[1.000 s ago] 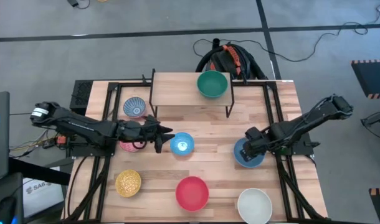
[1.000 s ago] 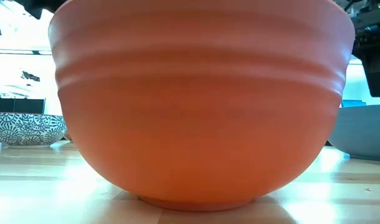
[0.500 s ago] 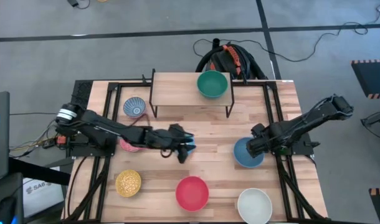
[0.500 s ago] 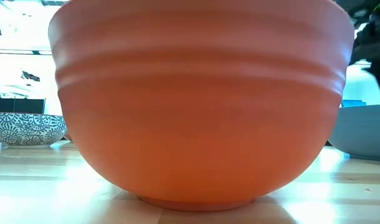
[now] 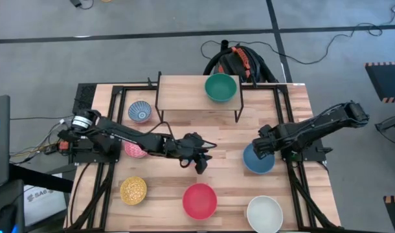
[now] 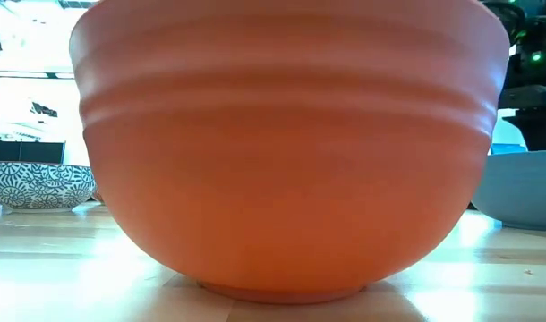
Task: Place and stack bowls onto a shelf
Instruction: Stack the blue bowl on top of the green bowl on the shelf
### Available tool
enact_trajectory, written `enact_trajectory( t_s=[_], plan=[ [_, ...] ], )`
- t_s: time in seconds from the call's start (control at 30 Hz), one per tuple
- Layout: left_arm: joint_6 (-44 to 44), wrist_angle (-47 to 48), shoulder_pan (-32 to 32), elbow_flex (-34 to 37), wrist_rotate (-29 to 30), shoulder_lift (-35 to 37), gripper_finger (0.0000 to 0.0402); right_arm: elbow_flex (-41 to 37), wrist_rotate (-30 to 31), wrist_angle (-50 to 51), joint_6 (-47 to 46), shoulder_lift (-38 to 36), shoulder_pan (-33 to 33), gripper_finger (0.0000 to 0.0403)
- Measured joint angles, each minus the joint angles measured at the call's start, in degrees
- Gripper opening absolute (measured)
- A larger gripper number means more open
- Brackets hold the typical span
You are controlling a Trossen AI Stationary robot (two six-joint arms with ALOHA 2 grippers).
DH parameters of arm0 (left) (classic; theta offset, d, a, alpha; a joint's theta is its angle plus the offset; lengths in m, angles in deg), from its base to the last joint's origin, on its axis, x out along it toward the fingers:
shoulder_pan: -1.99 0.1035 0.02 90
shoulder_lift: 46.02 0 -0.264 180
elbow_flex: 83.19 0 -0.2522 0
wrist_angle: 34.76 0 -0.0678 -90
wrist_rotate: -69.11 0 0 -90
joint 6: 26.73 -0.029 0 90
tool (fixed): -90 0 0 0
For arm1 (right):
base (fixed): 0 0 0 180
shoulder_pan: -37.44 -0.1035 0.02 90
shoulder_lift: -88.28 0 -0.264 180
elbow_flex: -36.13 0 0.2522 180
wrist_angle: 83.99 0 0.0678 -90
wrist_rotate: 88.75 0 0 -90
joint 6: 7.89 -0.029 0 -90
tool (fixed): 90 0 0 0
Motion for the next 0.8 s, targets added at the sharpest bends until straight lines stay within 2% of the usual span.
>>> enact_trajectory(
  t_s=[0.13, 0.27, 0.4, 0.6, 0.67, 0.8],
  plan=[
    [1.4, 0.4, -0.6, 0.0, 1.7, 0.0, 0.016, 0.0, 0.0, -0.2, 0.0, 0.9, 0.0, 0.0096],
    [2.4, 1.4, -1.2, 0.0, 2.6, 0.0, 0.016, 0.0, -0.3, -0.9, 0.0, 2.8, 0.0, 0.0092],
    [3.1, 1.6, -1.6, 0.0, 3.7, 0.0, 0.016, -0.2, -2.4, -6.6, 0.0, 5.6, 0.0, 0.0092],
    [5.7, 2.8, -1.9, 0.0, 3.7, 0.0, 0.016, -0.2, -1.8, -14.1, -0.7, 7.9, -0.6, 0.0091],
    [6.1, 2.8, -2.0, 0.0, 3.6, 0.0, 0.016, -0.2, -1.2, -16.4, -0.7, 7.8, -0.9, 0.008],
    [7.3, 2.4, -1.9, 0.0, 3.9, 0.0, 0.016, 1.7, 2.1, -17.3, -2.6, 7.0, -2.6, 0.0028]
  ],
)
